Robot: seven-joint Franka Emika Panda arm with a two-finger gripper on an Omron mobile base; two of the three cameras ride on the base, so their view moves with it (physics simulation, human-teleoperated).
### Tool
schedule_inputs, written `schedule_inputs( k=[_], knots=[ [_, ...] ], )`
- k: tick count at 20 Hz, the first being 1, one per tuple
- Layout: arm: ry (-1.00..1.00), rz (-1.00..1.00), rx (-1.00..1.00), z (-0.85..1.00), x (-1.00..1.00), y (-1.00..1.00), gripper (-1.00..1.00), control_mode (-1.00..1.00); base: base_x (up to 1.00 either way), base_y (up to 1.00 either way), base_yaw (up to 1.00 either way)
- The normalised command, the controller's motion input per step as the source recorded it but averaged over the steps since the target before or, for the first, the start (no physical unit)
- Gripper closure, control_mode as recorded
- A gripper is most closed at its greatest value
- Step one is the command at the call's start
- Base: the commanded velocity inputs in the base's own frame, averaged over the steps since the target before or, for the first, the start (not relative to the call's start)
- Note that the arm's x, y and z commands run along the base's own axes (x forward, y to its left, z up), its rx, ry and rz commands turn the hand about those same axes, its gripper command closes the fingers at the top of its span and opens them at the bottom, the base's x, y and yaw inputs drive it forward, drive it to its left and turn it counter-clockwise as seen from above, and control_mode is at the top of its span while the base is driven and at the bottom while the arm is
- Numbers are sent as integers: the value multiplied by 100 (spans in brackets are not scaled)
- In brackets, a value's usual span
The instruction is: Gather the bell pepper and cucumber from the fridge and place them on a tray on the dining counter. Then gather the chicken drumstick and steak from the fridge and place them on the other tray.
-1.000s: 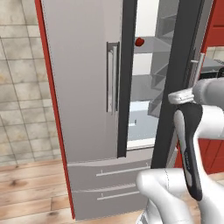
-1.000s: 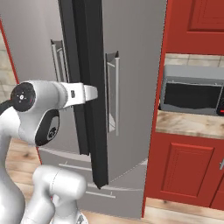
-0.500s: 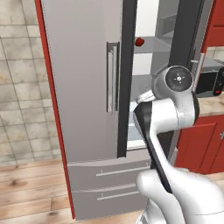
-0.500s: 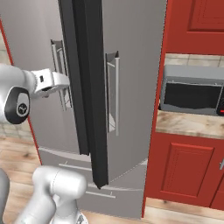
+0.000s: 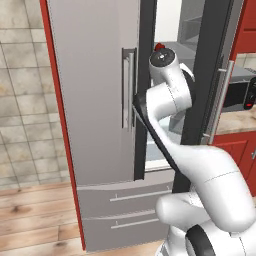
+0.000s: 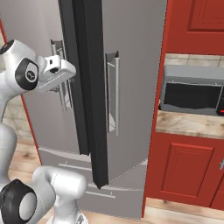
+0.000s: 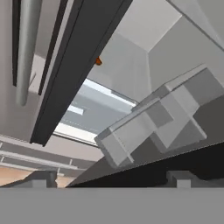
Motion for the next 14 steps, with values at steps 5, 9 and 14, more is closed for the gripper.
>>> schedule_inputs(
  k=[5,9,14],
  knots=[
    [12,0,-12,-12,59,-1,-100,-100,0,0,0],
    [3,5,-14,-22,59,-12,-100,-100,0,0,0],
    [0,7,-11,-19,49,-26,-100,-100,0,0,0]
  ],
)
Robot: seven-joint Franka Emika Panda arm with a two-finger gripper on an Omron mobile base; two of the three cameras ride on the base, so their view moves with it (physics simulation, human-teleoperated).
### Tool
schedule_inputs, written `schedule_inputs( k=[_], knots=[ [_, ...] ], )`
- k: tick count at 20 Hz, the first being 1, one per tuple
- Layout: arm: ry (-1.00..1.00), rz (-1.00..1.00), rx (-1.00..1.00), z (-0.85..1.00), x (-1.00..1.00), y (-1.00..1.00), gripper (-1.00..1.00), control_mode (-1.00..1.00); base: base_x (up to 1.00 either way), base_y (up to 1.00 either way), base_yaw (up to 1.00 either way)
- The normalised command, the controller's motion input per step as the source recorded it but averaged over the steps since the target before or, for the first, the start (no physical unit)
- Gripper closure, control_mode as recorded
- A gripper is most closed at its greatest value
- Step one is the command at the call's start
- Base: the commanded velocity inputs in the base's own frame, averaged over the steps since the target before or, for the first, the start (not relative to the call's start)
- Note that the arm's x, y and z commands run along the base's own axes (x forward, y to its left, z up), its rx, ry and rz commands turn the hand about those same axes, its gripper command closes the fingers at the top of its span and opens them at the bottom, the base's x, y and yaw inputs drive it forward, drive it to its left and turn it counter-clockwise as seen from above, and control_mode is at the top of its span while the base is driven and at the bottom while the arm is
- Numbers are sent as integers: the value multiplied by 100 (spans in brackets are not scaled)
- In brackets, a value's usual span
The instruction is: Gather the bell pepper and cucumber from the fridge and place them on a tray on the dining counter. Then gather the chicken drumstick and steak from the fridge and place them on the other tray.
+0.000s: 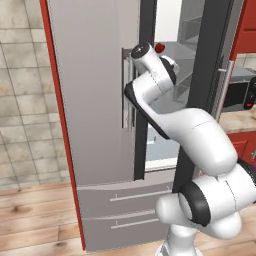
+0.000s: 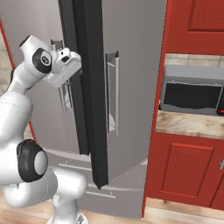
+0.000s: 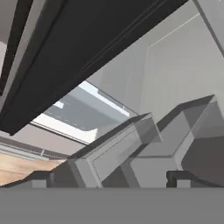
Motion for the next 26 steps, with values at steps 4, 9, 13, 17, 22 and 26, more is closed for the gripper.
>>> schedule_inputs(
  k=[4,9,13,17,22,26],
  knots=[
    [0,6,-8,-3,34,-34,-100,-100,0,0,0],
    [0,9,-4,-1,16,-55,-100,-100,0,0,0],
    [0,10,-1,0,8,-57,-100,-100,0,0,0],
    [-1,6,0,0,-20,-72,-100,-100,0,0,0],
    [-10,1,-1,5,-74,-57,-100,-100,0,0,0],
    [-9,0,0,21,-86,-43,-100,-100,0,0,0]
  ],
)
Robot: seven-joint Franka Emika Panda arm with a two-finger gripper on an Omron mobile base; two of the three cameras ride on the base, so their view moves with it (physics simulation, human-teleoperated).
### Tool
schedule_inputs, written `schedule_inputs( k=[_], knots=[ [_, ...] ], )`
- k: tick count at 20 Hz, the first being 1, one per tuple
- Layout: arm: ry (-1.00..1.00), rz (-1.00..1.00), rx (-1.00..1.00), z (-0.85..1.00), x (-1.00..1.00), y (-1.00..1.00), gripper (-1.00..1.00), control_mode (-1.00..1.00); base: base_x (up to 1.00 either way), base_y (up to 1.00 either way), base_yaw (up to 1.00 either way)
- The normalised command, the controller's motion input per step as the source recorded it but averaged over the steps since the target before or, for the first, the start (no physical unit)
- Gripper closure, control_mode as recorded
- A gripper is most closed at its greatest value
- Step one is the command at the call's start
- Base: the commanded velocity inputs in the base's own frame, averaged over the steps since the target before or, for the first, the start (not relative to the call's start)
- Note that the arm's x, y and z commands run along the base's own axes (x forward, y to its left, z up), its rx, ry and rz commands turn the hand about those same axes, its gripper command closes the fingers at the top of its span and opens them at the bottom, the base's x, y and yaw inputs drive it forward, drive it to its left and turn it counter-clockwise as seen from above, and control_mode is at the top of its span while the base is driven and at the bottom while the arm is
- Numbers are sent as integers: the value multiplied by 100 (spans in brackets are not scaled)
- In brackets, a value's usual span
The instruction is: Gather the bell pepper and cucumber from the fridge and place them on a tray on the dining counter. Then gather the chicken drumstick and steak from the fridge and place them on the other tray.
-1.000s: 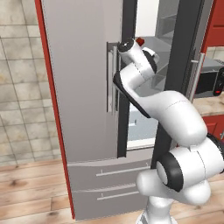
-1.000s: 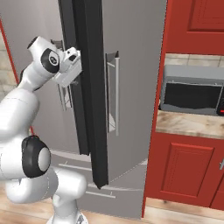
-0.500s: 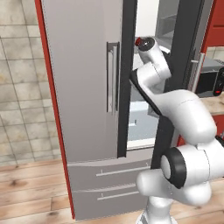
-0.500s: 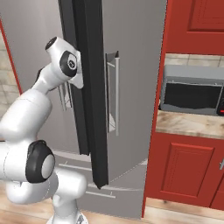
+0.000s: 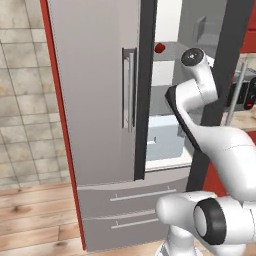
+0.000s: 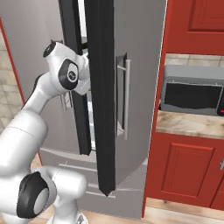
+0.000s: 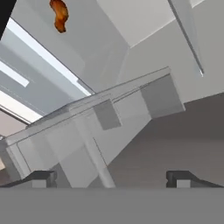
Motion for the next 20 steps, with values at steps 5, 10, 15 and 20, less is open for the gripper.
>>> schedule_inputs(
  k=[5,10,15,20],
  knots=[
    [-1,0,0,28,-44,-66,-100,-100,0,0,0],
    [0,0,0,29,-28,-84,-100,-100,0,0,0],
    [0,0,2,22,-6,-91,-100,-100,0,0,0],
    [0,0,7,5,0,-74,-100,-100,0,0,0]
  ],
)
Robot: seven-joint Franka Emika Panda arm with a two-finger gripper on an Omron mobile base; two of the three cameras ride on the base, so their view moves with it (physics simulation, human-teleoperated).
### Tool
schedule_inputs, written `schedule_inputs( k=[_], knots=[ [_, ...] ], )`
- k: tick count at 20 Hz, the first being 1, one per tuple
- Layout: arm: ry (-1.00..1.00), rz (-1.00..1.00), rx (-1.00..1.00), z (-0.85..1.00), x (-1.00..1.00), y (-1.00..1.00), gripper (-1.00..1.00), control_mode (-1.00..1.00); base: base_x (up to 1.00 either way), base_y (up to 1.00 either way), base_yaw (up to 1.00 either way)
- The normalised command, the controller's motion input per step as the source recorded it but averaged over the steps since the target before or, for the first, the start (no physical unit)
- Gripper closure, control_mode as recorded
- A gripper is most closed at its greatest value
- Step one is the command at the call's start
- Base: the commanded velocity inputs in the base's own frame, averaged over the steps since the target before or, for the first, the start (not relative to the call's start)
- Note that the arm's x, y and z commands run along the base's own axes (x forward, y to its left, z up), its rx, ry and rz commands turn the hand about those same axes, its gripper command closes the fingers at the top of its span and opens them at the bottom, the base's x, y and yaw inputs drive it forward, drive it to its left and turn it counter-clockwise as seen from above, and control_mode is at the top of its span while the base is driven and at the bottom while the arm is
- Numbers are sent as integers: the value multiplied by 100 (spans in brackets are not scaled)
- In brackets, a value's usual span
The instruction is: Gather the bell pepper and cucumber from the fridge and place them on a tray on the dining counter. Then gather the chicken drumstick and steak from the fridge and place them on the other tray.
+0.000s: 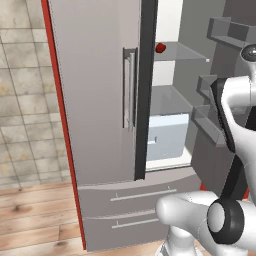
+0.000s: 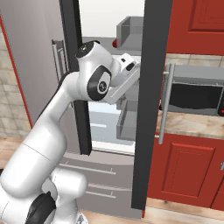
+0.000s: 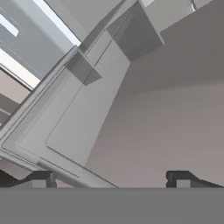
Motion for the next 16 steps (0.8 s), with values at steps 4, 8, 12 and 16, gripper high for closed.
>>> schedule_inputs(
  k=[4,8,12,16],
  knots=[
    [0,2,10,0,-15,-52,-100,-100,0,0,0],
    [-11,12,1,0,-62,9,-100,-100,0,0,0],
    [-9,7,0,0,-54,80,-100,-100,0,0,0],
    [-8,0,0,0,-23,100,-100,-100,0,0,0]
  ],
)
